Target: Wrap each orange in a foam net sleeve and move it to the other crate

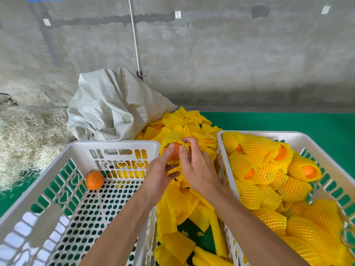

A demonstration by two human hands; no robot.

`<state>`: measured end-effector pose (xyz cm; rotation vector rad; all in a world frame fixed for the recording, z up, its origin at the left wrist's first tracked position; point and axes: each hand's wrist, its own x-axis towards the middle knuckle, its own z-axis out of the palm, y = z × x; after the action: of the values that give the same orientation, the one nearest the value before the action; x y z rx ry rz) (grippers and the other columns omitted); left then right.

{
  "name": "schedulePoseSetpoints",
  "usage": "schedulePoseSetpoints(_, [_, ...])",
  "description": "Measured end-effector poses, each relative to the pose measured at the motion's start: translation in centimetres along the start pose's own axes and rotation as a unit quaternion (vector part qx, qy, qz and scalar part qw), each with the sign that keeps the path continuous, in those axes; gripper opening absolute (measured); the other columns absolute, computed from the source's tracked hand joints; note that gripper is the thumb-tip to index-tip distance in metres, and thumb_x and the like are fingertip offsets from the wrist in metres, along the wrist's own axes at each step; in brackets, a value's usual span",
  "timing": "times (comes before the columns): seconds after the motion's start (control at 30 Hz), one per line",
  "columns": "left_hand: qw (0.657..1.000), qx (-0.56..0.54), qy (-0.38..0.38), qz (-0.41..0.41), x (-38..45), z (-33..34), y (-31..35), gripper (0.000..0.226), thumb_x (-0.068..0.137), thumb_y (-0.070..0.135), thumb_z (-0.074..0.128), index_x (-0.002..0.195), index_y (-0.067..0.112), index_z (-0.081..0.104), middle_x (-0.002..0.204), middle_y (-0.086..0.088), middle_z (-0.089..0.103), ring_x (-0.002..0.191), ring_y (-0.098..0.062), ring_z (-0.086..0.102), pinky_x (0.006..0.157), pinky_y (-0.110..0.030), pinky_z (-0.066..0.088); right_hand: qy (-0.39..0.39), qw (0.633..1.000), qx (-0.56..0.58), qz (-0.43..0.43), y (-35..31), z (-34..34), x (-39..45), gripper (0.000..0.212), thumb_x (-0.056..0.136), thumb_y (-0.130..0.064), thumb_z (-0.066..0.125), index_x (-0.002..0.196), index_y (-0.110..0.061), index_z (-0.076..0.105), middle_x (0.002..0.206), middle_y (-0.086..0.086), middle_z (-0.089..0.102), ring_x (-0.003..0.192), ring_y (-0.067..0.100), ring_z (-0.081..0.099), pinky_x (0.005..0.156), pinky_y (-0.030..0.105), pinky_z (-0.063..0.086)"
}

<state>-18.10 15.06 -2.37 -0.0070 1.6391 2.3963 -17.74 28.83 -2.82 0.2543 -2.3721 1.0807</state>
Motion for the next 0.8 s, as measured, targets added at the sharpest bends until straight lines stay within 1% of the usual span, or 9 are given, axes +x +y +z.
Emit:
schedulePoseSetpoints(0.07, [1.000,-0.003,-0.005,0.000,0.0,0.0,-0.1,0.042,0.091,0.049,0.073,0.121,0.020,0.077,0.127,-0.011,0.073,0.126,-0.037,0.064,0.114,-0.059,0.043,0.006,1.000,0.005,0.005,-0.1,-0.1,0.0,0.041,0.105,-0.055,0.031,0.131,-0.029,0.050,0.087,-0.007,0.071,0.077,0.010,0.067,0.063,0.042,0.058])
schedulePoseSetpoints(0.13, [1.000,-0.001,-0.004,0.005,-0.2,0.3,0.0,0.056,0.087,0.048,0.075,0.132,0.016,0.069,0.128,-0.012,0.073,0.126,-0.038,0.064,0.112,-0.059,0.047,0.013,1.000,0.015,0.003,-0.2,-0.3,0.1,0.044,0.105,-0.054,0.031,0.132,-0.027,0.054,0.092,-0.007,0.072,0.081,0.010,0.067,0.065,0.038,0.059])
schedulePoseSetpoints(0.23, [1.000,0.000,0.002,0.019,-0.4,0.6,0.1,0.064,0.086,0.050,0.077,0.138,0.018,0.061,0.128,-0.010,0.073,0.118,-0.034,0.070,0.107,-0.056,0.053,0.039,0.999,0.022,-0.016,-0.4,-0.4,0.2,0.038,0.108,-0.047,0.035,0.129,-0.026,0.058,0.089,-0.014,0.067,0.077,0.005,0.064,0.061,0.022,0.053])
schedulePoseSetpoints(0.3, [1.000,0.009,0.010,0.020,-0.5,0.6,0.1,0.063,0.085,0.053,0.076,0.137,0.019,0.063,0.126,-0.009,0.074,0.114,-0.032,0.072,0.102,-0.053,0.056,0.066,0.997,0.006,-0.039,-0.5,-0.6,0.3,0.032,0.109,-0.037,0.042,0.124,-0.020,0.064,0.090,-0.011,0.069,0.077,0.004,0.063,0.061,0.017,0.048])
schedulePoseSetpoints(0.4, [0.998,0.042,0.024,0.030,-0.3,0.8,-0.2,0.053,0.088,0.055,0.072,0.128,0.020,0.071,0.120,-0.008,0.076,0.107,-0.030,0.075,0.090,-0.047,0.060,0.112,0.987,-0.066,-0.090,-0.7,-1.0,0.4,0.023,0.106,-0.025,0.053,0.114,-0.013,0.071,0.091,-0.002,0.075,0.072,0.012,0.068,0.056,0.018,0.044])
schedulePoseSetpoints(0.53, [0.995,0.062,0.063,0.045,0.1,0.8,-0.6,0.024,0.103,0.045,0.060,0.108,0.031,0.079,0.106,-0.005,0.078,0.097,-0.023,0.076,0.077,-0.046,0.064,0.126,0.971,-0.117,-0.167,-1.3,-0.7,0.3,0.028,0.106,-0.029,0.055,0.120,-0.012,0.071,0.094,-0.001,0.078,0.066,0.013,0.068,0.049,0.027,0.051])
schedulePoseSetpoints(0.7, [0.996,0.022,0.082,0.001,0.4,0.6,-0.5,0.044,0.106,0.046,0.048,0.079,0.033,0.081,0.086,-0.004,0.078,0.084,-0.020,0.077,0.063,-0.033,0.059,0.048,0.984,-0.152,-0.082,-1.9,-0.2,-0.1,0.049,0.104,-0.047,0.047,0.142,-0.016,0.054,0.118,0.001,0.074,0.084,0.016,0.072,0.057,0.029,0.054])
schedulePoseSetpoints(0.73, [0.997,0.014,0.079,-0.006,0.4,0.7,-0.5,0.046,0.106,0.048,0.047,0.078,0.034,0.082,0.086,-0.004,0.079,0.083,-0.018,0.078,0.063,-0.033,0.059,0.034,0.985,-0.151,-0.071,-1.8,-0.1,-0.1,0.049,0.105,-0.048,0.046,0.143,-0.017,0.053,0.122,0.001,0.073,0.088,0.018,0.072,0.060,0.032,0.056])
schedulePoseSetpoints(0.8, [0.996,-0.006,0.081,-0.022,0.5,0.8,-0.4,0.044,0.106,0.050,0.048,0.089,0.029,0.083,0.094,-0.005,0.080,0.085,-0.018,0.078,0.065,-0.035,0.061,0.020,0.988,-0.138,-0.062,-1.5,-0.2,-0.1,0.047,0.106,-0.044,0.044,0.143,-0.017,0.054,0.122,0.002,0.073,0.091,0.022,0.072,0.064,0.037,0.059])
